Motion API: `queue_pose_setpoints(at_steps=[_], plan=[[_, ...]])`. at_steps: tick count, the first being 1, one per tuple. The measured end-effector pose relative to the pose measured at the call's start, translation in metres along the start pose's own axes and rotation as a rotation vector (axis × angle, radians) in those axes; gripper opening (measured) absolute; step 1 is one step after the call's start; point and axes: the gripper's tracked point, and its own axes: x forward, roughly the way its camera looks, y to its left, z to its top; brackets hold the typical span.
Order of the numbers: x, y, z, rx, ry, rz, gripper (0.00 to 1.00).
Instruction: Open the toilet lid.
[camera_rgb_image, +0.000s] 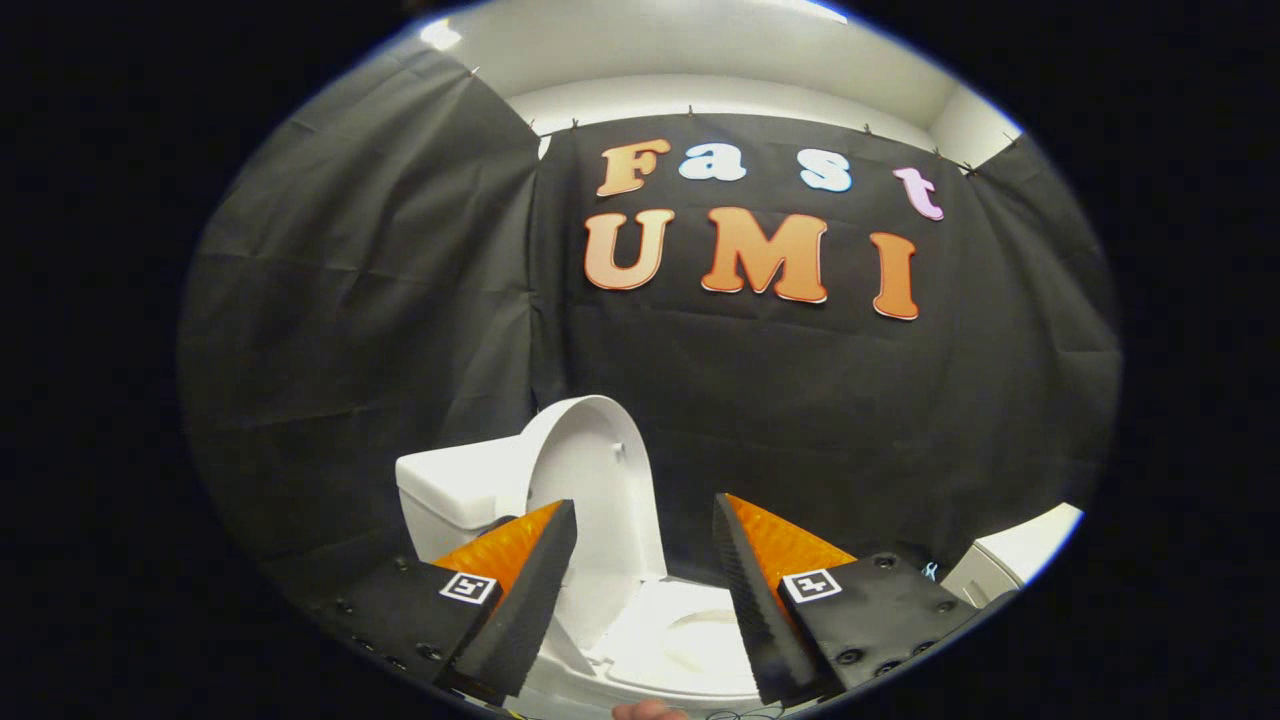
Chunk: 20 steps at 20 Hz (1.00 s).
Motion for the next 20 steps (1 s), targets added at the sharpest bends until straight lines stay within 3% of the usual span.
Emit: queue_pose_setpoints(at_steps=[8,20], plan=[[-0.045,-0.074,0.015,0.044,-0.057,-0.092,0.89],[-0.097,-0.123,0.021,0.083,-0.119,-0.156,0.89]])
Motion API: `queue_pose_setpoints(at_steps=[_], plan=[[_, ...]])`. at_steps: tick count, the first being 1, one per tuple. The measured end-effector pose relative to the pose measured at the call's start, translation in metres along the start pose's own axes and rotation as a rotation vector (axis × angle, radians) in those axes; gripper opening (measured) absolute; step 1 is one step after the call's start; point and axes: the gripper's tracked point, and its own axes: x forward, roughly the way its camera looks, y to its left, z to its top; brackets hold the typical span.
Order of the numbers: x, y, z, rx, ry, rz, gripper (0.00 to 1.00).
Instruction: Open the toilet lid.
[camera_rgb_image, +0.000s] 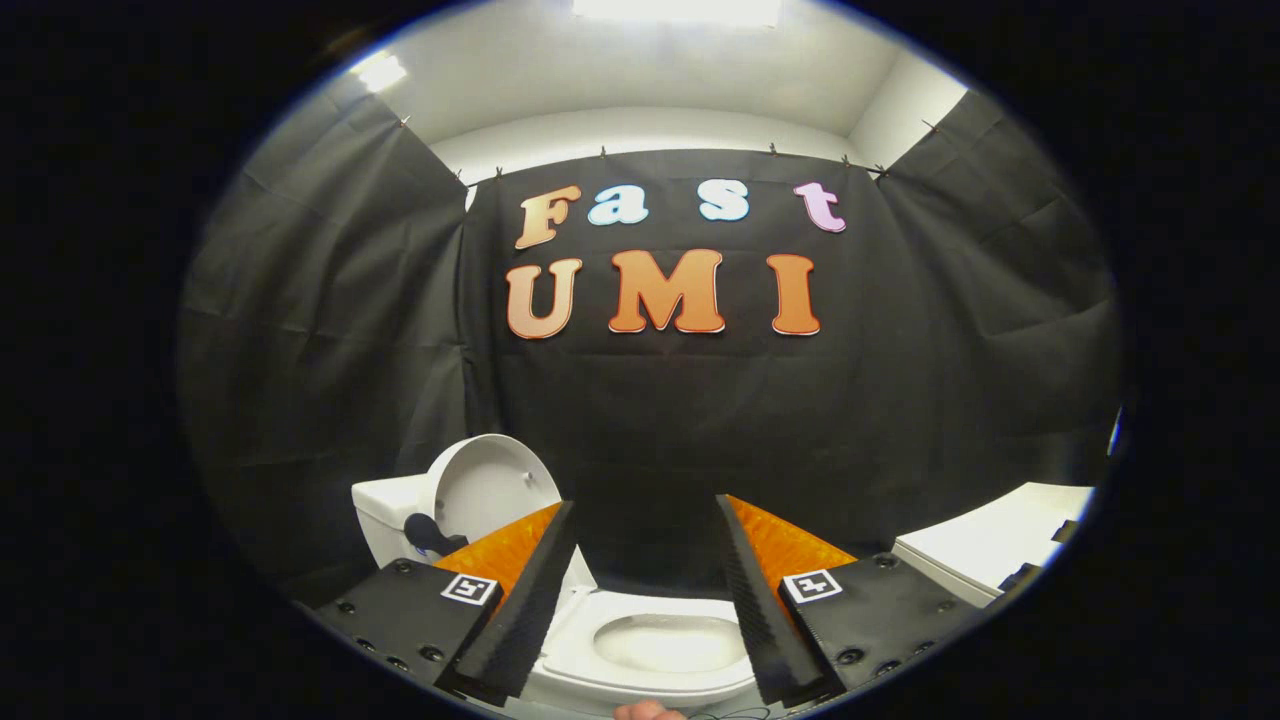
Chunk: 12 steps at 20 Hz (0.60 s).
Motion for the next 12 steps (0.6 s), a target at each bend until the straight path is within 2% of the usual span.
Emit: queue_pose_setpoints(at_steps=[12], plan=[[-0.015,-0.019,-0.009,0.033,-0.024,-0.031,0.88]])
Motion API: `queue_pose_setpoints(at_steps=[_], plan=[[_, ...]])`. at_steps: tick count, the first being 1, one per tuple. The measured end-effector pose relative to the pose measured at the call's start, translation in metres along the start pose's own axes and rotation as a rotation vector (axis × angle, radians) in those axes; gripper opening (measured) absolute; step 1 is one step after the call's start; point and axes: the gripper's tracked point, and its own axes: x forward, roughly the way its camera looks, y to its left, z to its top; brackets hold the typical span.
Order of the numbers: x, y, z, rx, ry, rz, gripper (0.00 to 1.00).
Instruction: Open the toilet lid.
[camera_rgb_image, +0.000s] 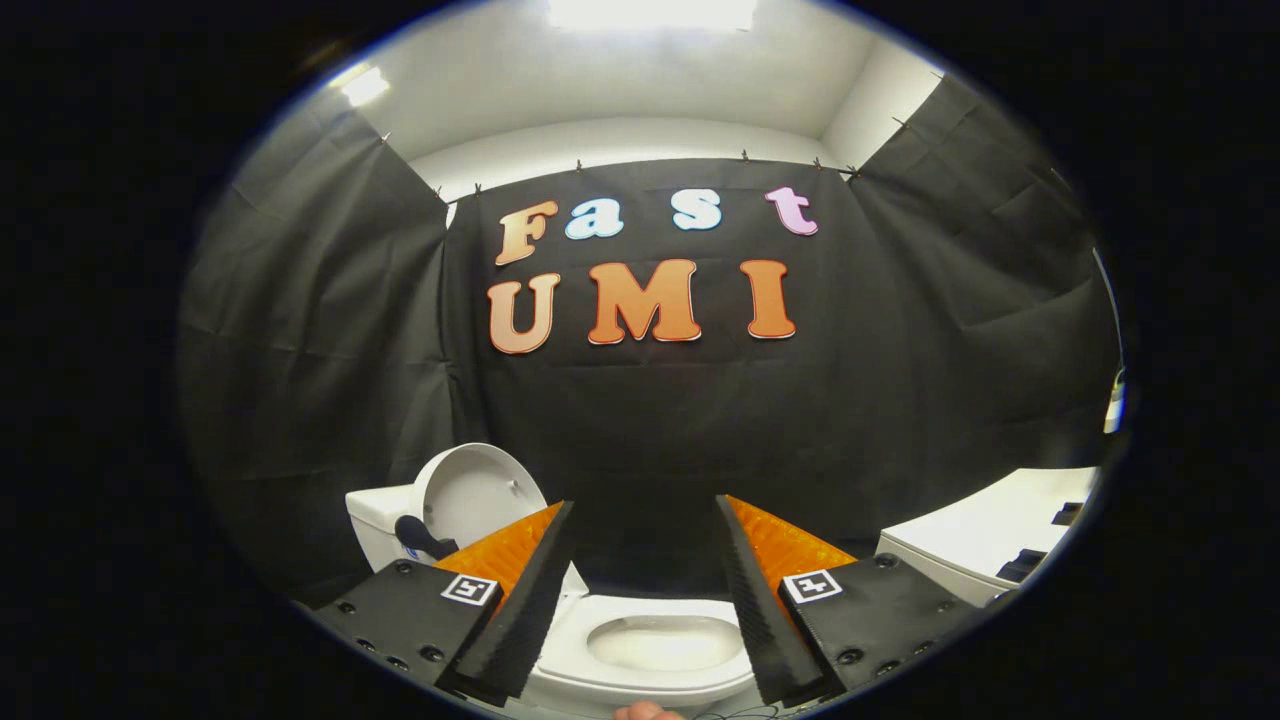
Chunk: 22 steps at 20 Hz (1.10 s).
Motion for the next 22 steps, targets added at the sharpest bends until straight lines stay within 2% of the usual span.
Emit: queue_pose_setpoints(at_steps=[13,22], plan=[[0.0,-0.015,-0.008,0.014,0.024,-0.031,0.88],[-0.005,-0.008,-0.005,-0.002,0.013,-0.02,0.88]])
